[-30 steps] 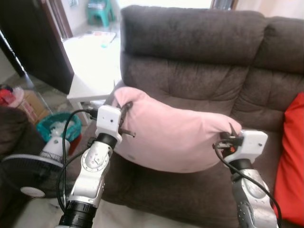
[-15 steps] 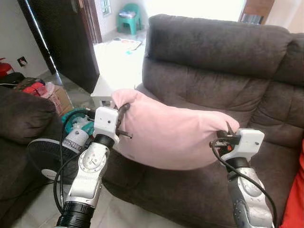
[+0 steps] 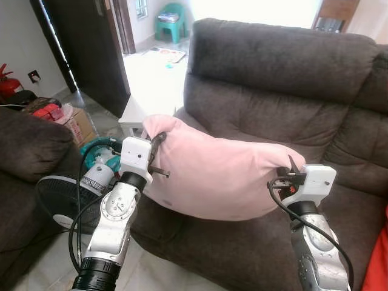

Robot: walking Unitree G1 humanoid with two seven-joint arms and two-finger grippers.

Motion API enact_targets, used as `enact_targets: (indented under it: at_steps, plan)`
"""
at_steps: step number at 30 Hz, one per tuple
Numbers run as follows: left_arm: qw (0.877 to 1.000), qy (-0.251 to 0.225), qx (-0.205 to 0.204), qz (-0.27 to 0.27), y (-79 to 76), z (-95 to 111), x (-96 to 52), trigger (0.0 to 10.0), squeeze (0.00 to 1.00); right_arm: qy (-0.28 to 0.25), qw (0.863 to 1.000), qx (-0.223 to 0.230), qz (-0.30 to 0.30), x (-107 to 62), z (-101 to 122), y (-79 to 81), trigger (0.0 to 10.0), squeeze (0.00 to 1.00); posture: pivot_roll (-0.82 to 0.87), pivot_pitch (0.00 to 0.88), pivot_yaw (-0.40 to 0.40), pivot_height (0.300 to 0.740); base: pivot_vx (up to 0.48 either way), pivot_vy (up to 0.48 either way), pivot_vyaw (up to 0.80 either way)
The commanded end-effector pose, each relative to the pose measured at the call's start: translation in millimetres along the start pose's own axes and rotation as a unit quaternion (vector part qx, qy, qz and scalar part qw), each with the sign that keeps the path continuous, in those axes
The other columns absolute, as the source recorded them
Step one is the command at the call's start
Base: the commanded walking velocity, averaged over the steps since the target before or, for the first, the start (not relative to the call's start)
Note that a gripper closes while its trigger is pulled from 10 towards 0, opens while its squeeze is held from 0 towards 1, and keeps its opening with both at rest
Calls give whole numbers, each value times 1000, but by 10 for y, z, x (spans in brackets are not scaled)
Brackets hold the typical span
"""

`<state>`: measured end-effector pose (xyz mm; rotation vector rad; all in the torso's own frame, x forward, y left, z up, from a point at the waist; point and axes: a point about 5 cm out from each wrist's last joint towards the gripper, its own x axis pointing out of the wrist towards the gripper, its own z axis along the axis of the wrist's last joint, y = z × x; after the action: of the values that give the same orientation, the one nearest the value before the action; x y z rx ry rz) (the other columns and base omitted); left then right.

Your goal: Move the pillow to the sofa from floor

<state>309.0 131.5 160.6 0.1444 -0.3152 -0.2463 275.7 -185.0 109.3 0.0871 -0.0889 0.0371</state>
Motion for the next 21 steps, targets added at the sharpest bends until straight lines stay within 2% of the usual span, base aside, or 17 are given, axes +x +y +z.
enact_targets:
  at_steps: [1, 21]
  plan:
    - [1000, -27, 6, -8, -17, 118, 38, 10000, 0, -14, 1000, -3, 11, 42, 64, 51, 10000, 0, 45, 26, -17, 740, 270, 0, 0]
    - [1000, -24, 8, -12, -28, 106, 32, 10000, 0, -10, 1000, -3, 0, 52, 50, 27, 10000, 0, 47, 29, -17, 740, 279, 0, 0]
